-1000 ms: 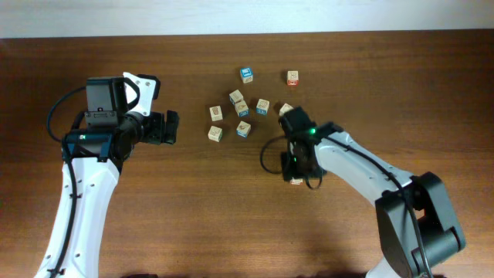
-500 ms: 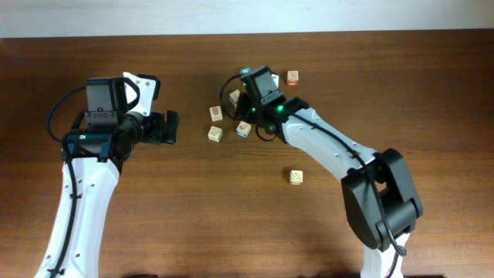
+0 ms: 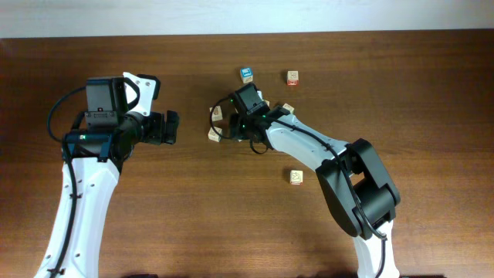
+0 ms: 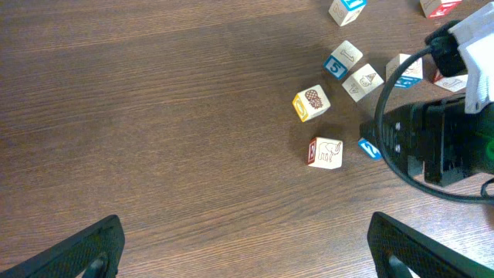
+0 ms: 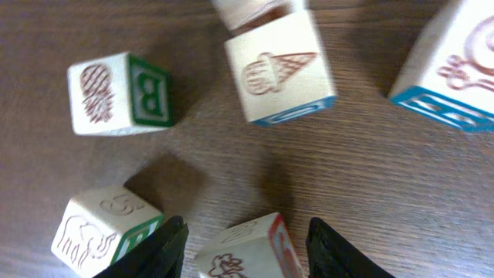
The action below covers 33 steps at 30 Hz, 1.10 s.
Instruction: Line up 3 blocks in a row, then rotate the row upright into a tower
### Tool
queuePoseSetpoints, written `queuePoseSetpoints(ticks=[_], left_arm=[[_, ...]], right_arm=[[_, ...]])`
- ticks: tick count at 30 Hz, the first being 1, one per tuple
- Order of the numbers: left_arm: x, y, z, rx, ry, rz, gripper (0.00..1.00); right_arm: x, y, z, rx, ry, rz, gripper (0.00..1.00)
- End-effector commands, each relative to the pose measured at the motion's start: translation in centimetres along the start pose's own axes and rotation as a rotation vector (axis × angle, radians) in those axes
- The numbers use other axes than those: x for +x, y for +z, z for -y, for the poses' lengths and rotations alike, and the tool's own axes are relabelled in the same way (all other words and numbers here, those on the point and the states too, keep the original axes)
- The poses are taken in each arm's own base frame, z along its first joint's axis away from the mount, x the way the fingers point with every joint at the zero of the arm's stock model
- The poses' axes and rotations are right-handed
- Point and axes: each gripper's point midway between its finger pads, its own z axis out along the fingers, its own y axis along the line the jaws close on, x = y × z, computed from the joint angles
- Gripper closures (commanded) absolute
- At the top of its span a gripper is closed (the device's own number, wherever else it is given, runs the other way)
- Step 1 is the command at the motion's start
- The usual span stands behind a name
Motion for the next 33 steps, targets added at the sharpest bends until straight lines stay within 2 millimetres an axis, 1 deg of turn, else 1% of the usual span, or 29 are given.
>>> queuePoseSetpoints(ticks=[1,2,3,5,6,9,14,15,16,17,19,21,22,24,25,26,28,32,33], left_arm=[[-0.7,-0.3,0.0,0.007,-0.011,0.018,0.01],[-0.7,-0.3,0.0,0.007,-0.011,0.018,0.01],[-0.7,-0.3,0.0,0.007,-0.011,0.018,0.01],[-0.7,-0.3,0.0,0.006,-0.011,0.018,0.01],[-0.7,-0.3,0.0,0.007,-0.011,0.018,0.01],[-0.7,-0.3,0.0,0.007,-0.011,0.018,0.01],[-0.7,-0.3,0.0,0.007,-0.011,0.018,0.01],[-0.7,-0.3,0.0,0.007,-0.011,0.018,0.01],[-0.7,-0.3,0.0,0.007,-0.011,0.018,0.01],[-0.7,-0.3,0.0,0.007,-0.011,0.018,0.01],[-0.7,-0.3,0.0,0.007,-0.011,0.017,0.01],[-0.7,-0.3,0.0,0.007,-0.011,0.018,0.01],[-0.7,-0.3,0.0,0.007,-0.011,0.018,0.01],[-0.7,-0.3,0.0,0.007,-0.011,0.018,0.01],[-0.7,-0.3,0.0,0.007,-0.011,0.018,0.01],[-0.7,-0.3,0.0,0.007,-0.011,0.017,0.01],[-0.7,-0.3,0.0,0.007,-0.011,0.018,0.01],[-0.7,-0.3,0.0,0.007,-0.011,0.017,0.01],[-0.7,-0.3,0.0,0.007,-0.011,0.017,0.01]], right_arm=[[0.9,0.4,-0.7,-0.051,-0.195,-0.045,0.48],[0.9,0.4,-0.7,-0.051,-0.218,-0.045,0.53],[1.0,0.4,-0.7,-0.05,-0.221,-0.048,0.62],[1.2,0.4,-0.5,-0.041,-0.22,-0.057,0.71],[1.3,0.4,-0.3,-0.031,-0.219,-0.062,0.73],[2.0,-0.1,0.1,-0.014,-0.2,-0.098,0.74],[3.0,-4.1,0.7,0.063,-0.167,-0.254,0.74],[3.6,-5.8,1.1,0.102,-0.12,-0.318,0.74],[4.0,-6.5,1.2,0.118,-0.109,-0.345,0.76],[4.5,-7.3,1.6,0.138,-0.095,-0.376,0.77],[6.8,-8.9,2.8,0.196,-0.069,-0.479,0.77],[8.4,-9.9,4.1,0.256,-0.066,-0.551,0.77],[9.3,-9.6,5.1,0.296,-0.066,-0.57,0.77],[10.3,-8.8,6.5,0.346,-0.061,-0.572,0.77],[10.8,-8.3,6.8,0.346,-0.059,-0.575,0.77],[11.0,-8.3,6.9,0.349,-0.056,-0.576,0.77],[10.5,-8.0,7.0,0.357,-0.062,-0.553,0.76],[10.5,-8.0,7.0,0.357,-0.064,-0.549,0.61],[10.5,-8.0,7.0,0.355,-0.063,-0.55,0.6]])
